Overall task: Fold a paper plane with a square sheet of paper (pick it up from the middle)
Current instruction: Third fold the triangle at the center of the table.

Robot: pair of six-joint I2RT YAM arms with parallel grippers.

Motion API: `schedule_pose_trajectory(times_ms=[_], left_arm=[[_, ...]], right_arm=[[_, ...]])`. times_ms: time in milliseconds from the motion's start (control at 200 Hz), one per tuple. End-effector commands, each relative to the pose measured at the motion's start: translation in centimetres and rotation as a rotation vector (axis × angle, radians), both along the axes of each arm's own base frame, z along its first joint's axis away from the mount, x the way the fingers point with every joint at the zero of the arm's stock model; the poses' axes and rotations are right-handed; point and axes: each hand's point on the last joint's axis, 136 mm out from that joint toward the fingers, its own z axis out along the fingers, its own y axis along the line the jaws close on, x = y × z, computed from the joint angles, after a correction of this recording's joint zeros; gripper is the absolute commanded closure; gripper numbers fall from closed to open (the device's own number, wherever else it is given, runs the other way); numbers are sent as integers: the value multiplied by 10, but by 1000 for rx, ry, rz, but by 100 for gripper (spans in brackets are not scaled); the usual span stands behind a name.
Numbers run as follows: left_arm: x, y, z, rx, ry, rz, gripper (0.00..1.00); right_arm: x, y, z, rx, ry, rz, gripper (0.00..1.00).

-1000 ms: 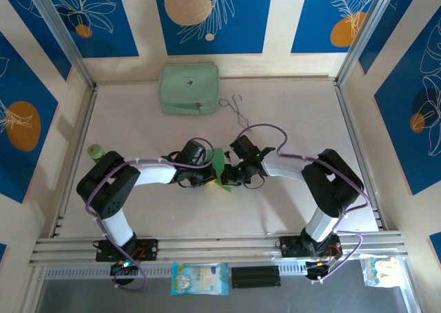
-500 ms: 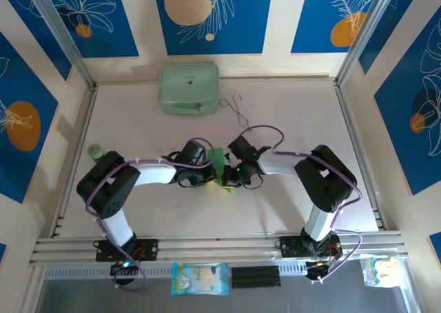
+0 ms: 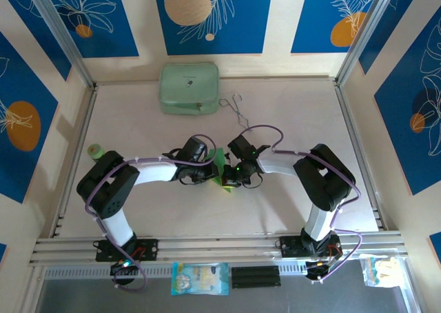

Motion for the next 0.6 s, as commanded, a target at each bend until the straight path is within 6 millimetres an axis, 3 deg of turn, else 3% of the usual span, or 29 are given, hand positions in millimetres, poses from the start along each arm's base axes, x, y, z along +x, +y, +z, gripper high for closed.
schedule_pose_trajectory(times_ms=[0,270,595], left_arm=[[-3,4,-13,57,28,-1,89],[-3,32,-33,153,36,85,91],[10,67,-35,177,17,164,91]], right_arm=[[-30,-39,-46,-203,130,-27,96],[-37,-49,-55,-255,169,-58,97],[-55,-71,-72,-345,241,-81,97]])
